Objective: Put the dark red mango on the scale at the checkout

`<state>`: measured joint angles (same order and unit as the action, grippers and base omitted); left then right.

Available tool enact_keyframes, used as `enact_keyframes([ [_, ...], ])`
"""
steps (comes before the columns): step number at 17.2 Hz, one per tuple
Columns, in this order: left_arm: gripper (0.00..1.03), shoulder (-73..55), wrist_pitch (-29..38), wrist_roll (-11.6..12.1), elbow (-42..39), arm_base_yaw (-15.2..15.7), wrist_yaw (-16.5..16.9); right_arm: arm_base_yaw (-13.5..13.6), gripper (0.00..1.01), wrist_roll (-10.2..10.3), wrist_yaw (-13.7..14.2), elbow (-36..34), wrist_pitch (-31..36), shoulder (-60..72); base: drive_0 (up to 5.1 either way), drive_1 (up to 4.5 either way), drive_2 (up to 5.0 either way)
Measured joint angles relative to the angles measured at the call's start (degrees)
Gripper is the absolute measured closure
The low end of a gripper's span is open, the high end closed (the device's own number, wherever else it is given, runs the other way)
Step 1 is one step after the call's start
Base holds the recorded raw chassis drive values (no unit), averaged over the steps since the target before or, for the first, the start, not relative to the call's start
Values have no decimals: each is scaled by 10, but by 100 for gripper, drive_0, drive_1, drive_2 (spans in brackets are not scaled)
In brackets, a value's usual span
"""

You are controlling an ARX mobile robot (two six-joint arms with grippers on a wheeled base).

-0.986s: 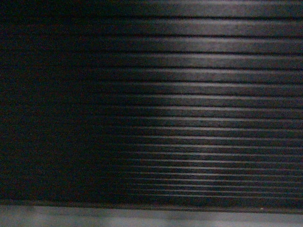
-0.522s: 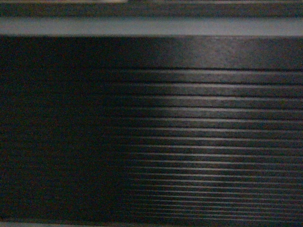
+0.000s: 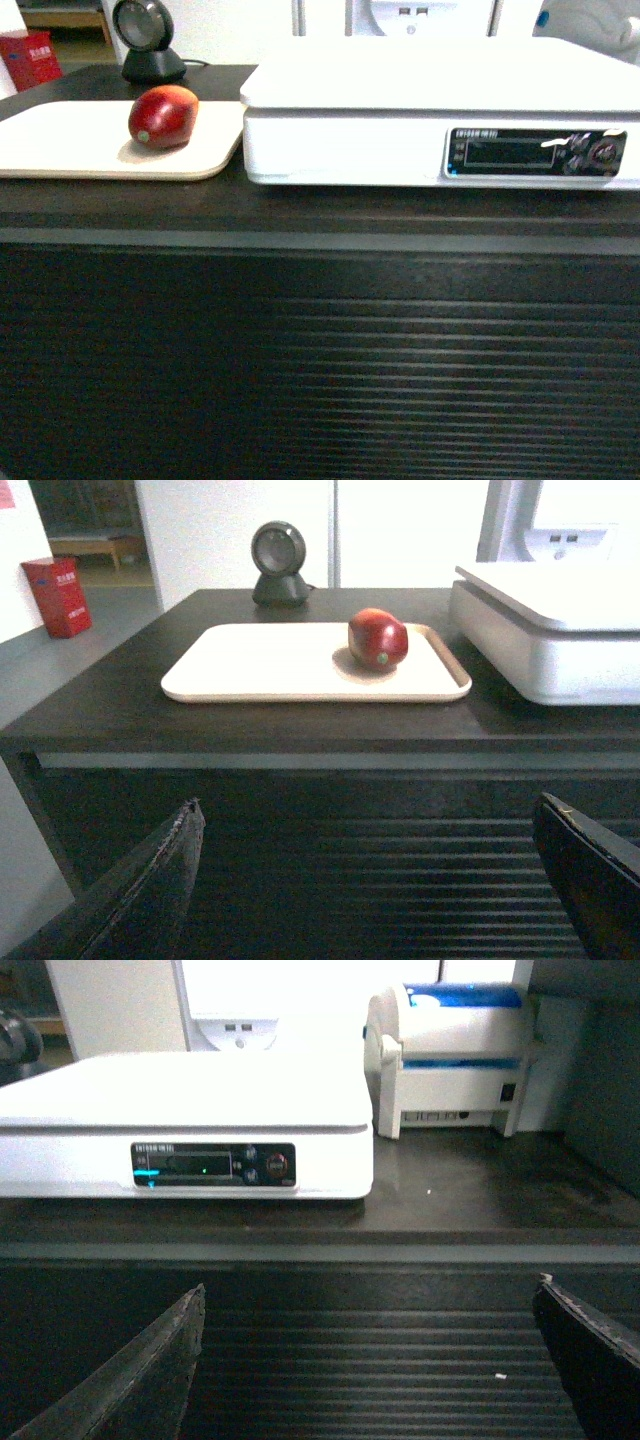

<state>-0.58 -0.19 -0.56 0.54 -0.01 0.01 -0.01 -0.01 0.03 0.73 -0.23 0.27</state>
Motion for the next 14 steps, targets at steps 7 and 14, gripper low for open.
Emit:
enact_keyframes([
  [7,5,0,2,0,0,0,0,0,3,0,0,0,3,0,0,0,0],
  [14,5,0,0,0,0,0,0,0,3,0,0,0,0,0,0,0,0],
])
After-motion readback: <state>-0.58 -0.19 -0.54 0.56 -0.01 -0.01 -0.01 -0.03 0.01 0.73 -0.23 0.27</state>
